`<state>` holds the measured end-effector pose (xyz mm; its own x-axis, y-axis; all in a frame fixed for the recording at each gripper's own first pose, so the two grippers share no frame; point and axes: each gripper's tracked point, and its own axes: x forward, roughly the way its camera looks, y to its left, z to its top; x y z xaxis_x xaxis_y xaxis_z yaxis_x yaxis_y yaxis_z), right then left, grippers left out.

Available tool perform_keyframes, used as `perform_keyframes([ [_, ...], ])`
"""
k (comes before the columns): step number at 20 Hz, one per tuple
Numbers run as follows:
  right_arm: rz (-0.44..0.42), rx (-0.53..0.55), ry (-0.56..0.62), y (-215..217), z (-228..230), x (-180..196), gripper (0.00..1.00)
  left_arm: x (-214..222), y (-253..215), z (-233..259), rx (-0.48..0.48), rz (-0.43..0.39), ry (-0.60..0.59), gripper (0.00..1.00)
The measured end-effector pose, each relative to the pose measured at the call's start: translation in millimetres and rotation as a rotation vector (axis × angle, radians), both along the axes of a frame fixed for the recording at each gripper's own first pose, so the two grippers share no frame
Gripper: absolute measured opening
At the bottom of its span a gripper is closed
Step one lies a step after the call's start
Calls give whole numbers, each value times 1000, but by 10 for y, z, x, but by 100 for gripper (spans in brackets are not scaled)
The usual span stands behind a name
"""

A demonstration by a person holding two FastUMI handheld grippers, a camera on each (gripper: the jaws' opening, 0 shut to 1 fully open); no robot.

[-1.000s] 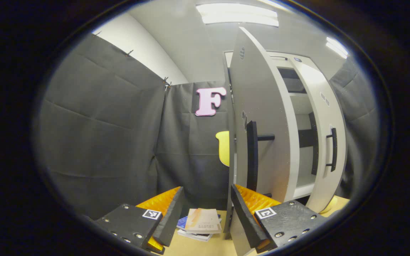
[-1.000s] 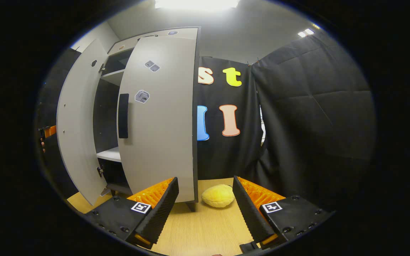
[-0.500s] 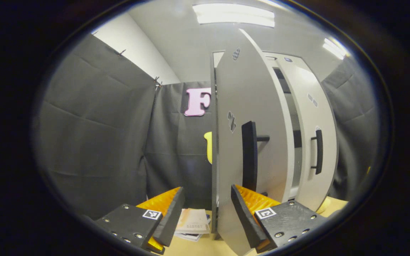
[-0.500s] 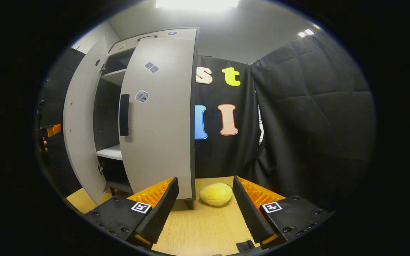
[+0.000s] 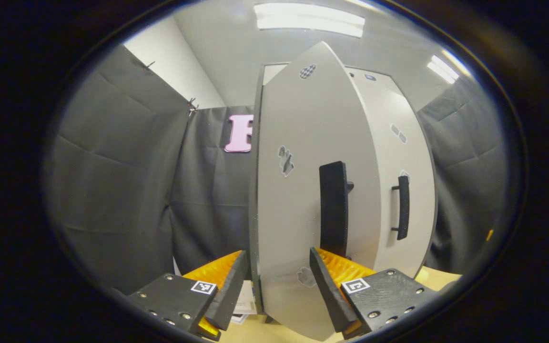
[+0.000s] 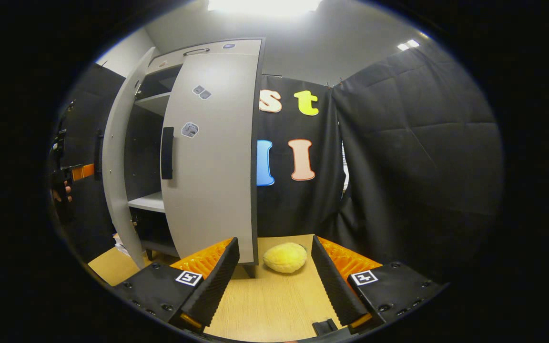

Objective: Grasp the bottle in the cabinet with the left hand and place it on the coaster, then close the right door with the right hand and the left door with the left hand.

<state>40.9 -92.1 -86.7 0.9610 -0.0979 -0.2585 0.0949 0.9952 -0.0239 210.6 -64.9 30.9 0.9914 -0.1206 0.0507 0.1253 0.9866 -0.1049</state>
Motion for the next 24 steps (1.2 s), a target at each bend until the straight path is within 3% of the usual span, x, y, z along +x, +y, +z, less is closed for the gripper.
perform_keyframes([
  [4, -13, -4, 5, -44, -15, -80, 97, 144, -332, -60, -8, -56, 24, 87],
  [7, -20, -6, 9, -69, -37, -158, 97, 175, -397, -93, 5, -53, 29, 87],
  [8, -20, -6, 11, -69, -45, -176, 94, 161, -400, -91, 10, -54, 28, 73],
  [9, -17, -6, 13, -64, -52, -191, 94, 143, -402, -88, 11, -57, 29, 87],
  [10, -14, -6, 15, -55, -55, -201, 97, 127, -393, -77, 12, -58, 28, 73],
  [11, -10, -5, 15, -51, -50, -222, 97, 102, -371, -56, 14, -54, 25, 80],
  [18, 65, 24, -42, 53, 157, -239, 94, -475, -159, 57, 62, -9, 6, 80],
  [24, 188, 63, -72, 241, 293, -349, 94, -1170, 113, 79, 77, 69, 13, 80],
])
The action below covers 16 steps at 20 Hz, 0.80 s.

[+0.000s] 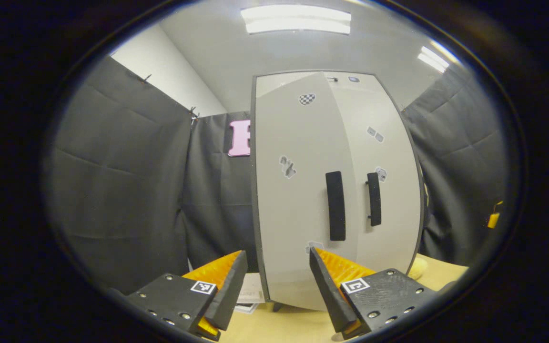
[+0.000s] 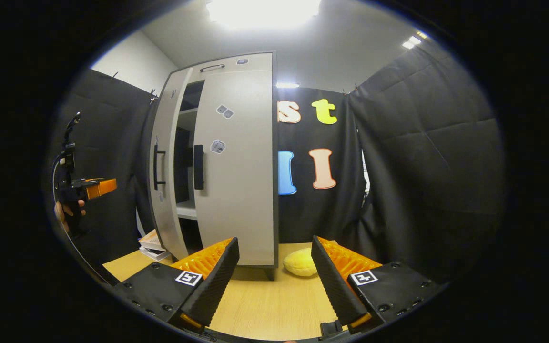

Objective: Grasp the bottle in the cabinet with the left hand and place it on the coaster, then close the right door with the right hand and the left door with the left hand.

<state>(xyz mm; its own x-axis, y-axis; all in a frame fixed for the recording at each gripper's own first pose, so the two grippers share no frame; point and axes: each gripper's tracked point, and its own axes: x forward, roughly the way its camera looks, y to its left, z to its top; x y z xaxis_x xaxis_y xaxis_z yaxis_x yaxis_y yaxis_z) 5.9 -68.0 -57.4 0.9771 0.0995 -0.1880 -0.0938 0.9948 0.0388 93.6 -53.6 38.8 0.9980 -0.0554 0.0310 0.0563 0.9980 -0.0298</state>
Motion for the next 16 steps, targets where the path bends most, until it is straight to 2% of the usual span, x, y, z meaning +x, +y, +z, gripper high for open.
perform_keyframes([
  [1, 13, -2, -8, 20, 35, -32, 97, -82, 30, 6, 3, 9, 1, 80],
  [3, 27, -4, -23, 53, 104, -100, 94, -261, 115, -19, 15, 18, 10, 80],
  [4, 34, 1, -33, 82, 148, -133, 97, -343, 164, -14, 22, 23, 10, 80],
  [5, 36, 2, -41, 110, 188, -183, 94, -411, 207, -7, 27, 29, 7, 80],
  [7, 29, 0, -50, 127, 235, -267, 97, -542, 276, 1, 32, 28, 6, 80],
  [8, 26, 1, -55, 144, 265, -316, 94, -613, 316, 7, 35, 25, 4, 87],
  [9, 19, 4, -61, 163, 285, -349, 97, -666, 350, 26, 39, 22, 0, 87],
  [11, 10, 12, -60, 204, 320, -464, 97, -757, 404, 29, 47, 10, 2, 87],
  [12, 9, 11, -66, 233, 351, -508, 94, -810, 444, 37, 48, 5, -4, 87],
  [13, 0, 7, -67, 243, 363, -544, 97, -868, 473, 53, 47, -1, -8, 87],
  [16, -7, 3, -73, 323, 410, -656, 97, -996, 580, 61, 40, -10, -13, 87],
])
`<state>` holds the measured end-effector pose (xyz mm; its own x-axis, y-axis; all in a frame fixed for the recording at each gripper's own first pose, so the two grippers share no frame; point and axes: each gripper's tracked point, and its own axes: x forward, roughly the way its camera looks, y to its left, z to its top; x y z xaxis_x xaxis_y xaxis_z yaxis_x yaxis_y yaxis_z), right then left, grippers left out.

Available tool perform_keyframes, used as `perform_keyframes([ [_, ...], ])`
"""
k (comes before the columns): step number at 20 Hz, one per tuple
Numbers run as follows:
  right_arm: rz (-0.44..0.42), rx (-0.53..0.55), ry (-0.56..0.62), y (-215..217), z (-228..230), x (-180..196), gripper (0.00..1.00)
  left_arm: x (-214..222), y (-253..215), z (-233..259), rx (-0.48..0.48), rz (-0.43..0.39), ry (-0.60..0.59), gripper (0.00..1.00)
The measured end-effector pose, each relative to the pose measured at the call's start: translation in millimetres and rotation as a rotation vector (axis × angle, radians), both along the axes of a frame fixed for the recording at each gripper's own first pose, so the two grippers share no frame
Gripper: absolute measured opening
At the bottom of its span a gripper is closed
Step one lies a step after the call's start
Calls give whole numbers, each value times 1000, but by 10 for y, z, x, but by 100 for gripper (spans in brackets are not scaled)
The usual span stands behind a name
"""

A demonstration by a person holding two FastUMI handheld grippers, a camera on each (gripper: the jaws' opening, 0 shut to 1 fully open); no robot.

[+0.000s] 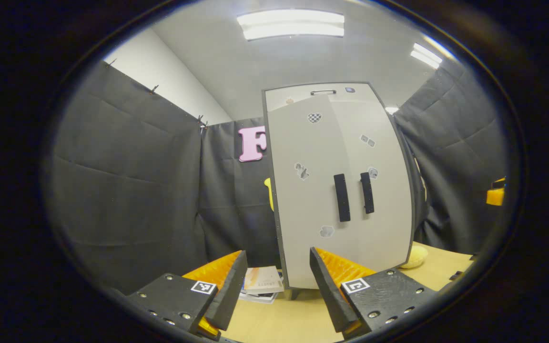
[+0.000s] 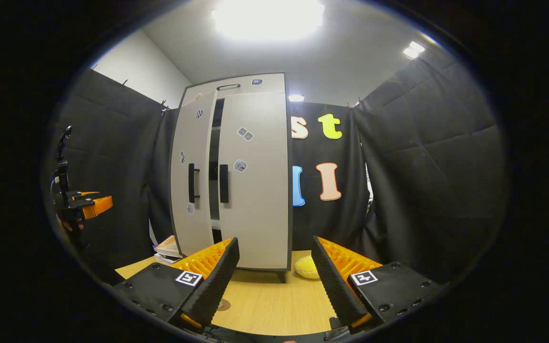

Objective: Grasp the bottle in the cabinet with the left hand and place it on the coaster, then close the right door with the right hand and the left door with the left hand.

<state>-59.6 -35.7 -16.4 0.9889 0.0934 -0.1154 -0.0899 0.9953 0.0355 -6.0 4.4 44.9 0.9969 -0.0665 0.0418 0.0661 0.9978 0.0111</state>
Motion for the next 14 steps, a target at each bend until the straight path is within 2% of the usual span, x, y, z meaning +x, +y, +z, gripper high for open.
perform_keyframes([
  [14, -12, -47, -30, 167, 151, -222, 97, -418, 265, -50, -2, -11, 5, 87],
])
